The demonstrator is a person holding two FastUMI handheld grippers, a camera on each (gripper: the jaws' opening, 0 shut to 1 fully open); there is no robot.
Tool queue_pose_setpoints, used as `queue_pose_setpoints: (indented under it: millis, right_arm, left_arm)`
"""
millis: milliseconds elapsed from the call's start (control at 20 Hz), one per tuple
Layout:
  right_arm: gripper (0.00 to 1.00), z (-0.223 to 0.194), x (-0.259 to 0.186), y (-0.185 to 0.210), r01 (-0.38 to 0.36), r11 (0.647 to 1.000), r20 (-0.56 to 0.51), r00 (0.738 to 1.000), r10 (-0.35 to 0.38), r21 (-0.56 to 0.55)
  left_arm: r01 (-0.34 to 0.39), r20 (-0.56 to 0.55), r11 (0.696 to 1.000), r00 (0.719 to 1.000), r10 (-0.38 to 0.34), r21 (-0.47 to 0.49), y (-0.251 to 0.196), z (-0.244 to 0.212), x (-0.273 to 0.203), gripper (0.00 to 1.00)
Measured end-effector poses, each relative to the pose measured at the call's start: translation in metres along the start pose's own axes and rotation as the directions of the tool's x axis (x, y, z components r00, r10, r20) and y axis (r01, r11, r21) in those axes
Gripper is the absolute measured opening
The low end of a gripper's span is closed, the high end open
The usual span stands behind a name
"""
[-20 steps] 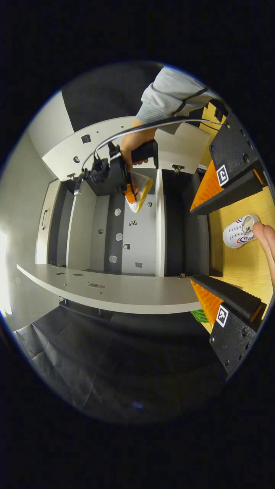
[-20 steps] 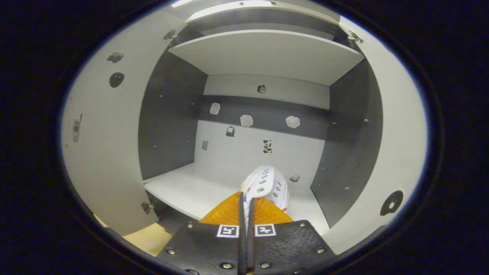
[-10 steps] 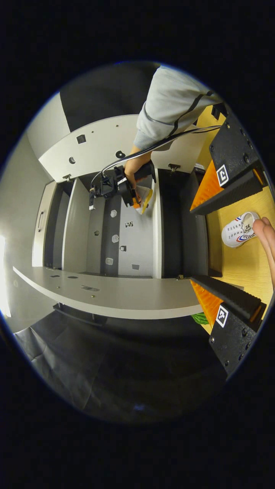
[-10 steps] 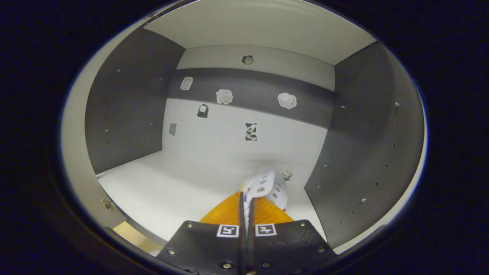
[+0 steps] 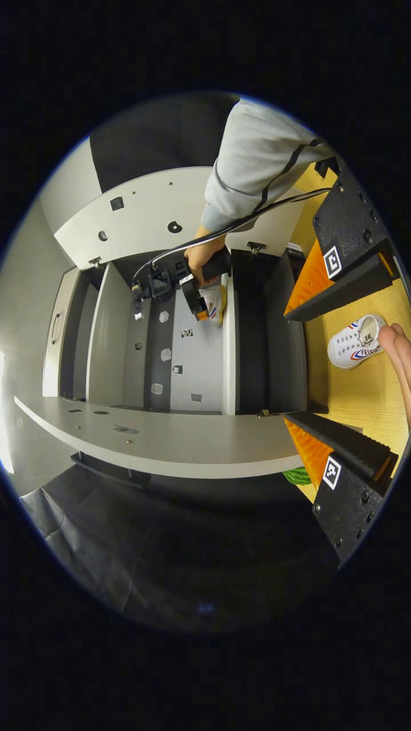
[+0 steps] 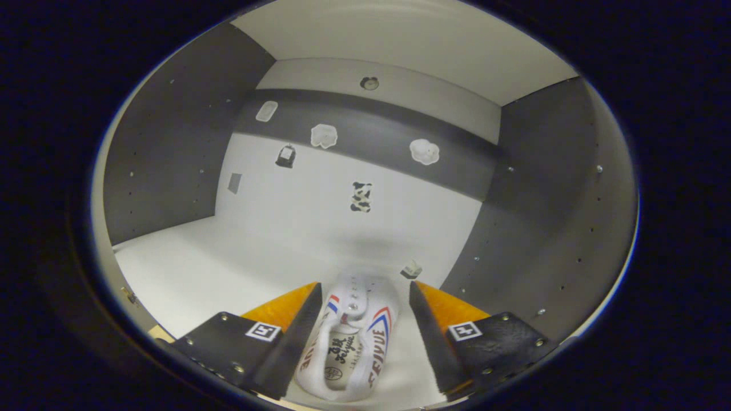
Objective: Grab one shoe with the right hand and put it into the shoe cabinet, grab the other shoe with the left hand and put it into the shoe cabinet; then close the right door with the right hand and the left door with the left hand.
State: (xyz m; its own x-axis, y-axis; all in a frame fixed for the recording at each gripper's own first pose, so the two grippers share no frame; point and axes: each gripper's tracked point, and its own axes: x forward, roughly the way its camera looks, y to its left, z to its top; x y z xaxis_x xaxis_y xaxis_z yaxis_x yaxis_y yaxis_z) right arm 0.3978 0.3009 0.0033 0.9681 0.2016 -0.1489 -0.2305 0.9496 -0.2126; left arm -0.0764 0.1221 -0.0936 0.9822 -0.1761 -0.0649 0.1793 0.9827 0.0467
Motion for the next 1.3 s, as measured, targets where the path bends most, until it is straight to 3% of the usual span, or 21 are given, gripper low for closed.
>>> queue_pose_setpoints:
  millis: [200, 350, 650, 800, 850, 1050, 1300]
  right_arm:
    - [0.95, -0.002, -0.039, 0.0, -0.009, 0.999, -0.009, 1.0, 0.01, 0.05]
    - [0.96, 0.0, -0.083, 0.007, -0.07, 0.989, 0.011, 0.998, 0.07, 0.132]
    - [0.95, -0.01, -0.194, 0.001, -0.081, 0.966, 0.046, 0.996, 0.071, 0.247]
    - [0.96, -0.024, -0.249, -0.002, -0.064, 0.974, 0.066, 0.997, 0.051, 0.219]
    - [0.96, -0.031, -0.269, 0.001, -0.068, 0.977, 0.071, 0.996, 0.054, 0.203]
    - [0.96, -0.059, -0.334, 0.014, -0.101, 0.974, 0.145, 0.987, 0.072, 0.201]
    - [0.96, -0.11, -0.382, 0.027, -0.109, 0.972, 0.155, 0.985, 0.077, 0.209]
  left_arm:
    - [0.002, -0.024, 1.0, 1.0, -0.002, -0.008, -0.003, -0.006, -0.004, 0.97]
    - [0.011, -0.069, 1.0, 0.998, -0.012, -0.019, -0.007, -0.019, -0.008, 0.97]
    - [0.029, -0.155, 0.998, 0.987, -0.038, -0.061, -0.017, -0.049, -0.002, 0.97]
    - [0.027, -0.22, 0.998, 0.975, -0.04, -0.06, -0.019, -0.074, 0.009, 0.98]
    - [0.019, -0.25, 0.998, 0.968, -0.032, -0.055, -0.019, -0.087, 0.013, 0.94]
    - [0.018, -0.372, 0.998, 0.927, -0.042, -0.066, -0.024, -0.141, 0.026, 0.98]
    - [0.008, -0.498, 0.997, 0.866, -0.045, -0.076, -0.021, -0.199, 0.046, 0.97]
